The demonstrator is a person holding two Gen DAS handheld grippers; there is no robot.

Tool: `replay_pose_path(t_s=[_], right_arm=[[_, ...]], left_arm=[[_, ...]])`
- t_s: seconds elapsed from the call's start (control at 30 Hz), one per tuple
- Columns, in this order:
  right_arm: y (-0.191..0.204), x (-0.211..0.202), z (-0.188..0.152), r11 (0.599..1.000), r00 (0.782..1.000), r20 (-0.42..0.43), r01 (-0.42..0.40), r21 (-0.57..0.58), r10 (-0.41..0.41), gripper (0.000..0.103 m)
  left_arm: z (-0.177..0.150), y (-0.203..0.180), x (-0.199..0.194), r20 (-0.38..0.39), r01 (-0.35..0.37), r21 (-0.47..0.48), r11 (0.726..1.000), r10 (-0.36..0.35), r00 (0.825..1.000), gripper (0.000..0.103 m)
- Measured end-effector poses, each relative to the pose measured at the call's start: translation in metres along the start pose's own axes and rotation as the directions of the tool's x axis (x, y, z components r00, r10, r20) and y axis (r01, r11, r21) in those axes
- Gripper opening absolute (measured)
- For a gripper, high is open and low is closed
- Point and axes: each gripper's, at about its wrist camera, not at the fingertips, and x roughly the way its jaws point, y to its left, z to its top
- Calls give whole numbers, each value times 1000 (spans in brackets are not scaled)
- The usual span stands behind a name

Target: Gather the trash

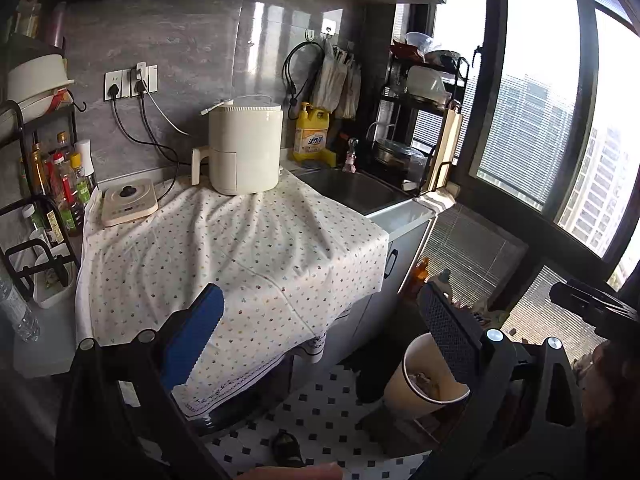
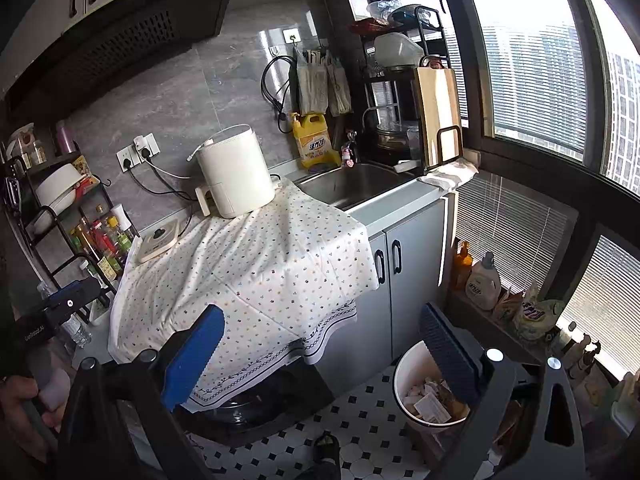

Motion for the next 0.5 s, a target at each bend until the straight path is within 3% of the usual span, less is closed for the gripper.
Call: replay_pose_path(t_s=[0.5], right_arm=[[-2,2,1,1000,1000,-5,9,10,-9,95]], left_arm=[[1,-8,9,-7,24,-1,1000,-24,1000,97]])
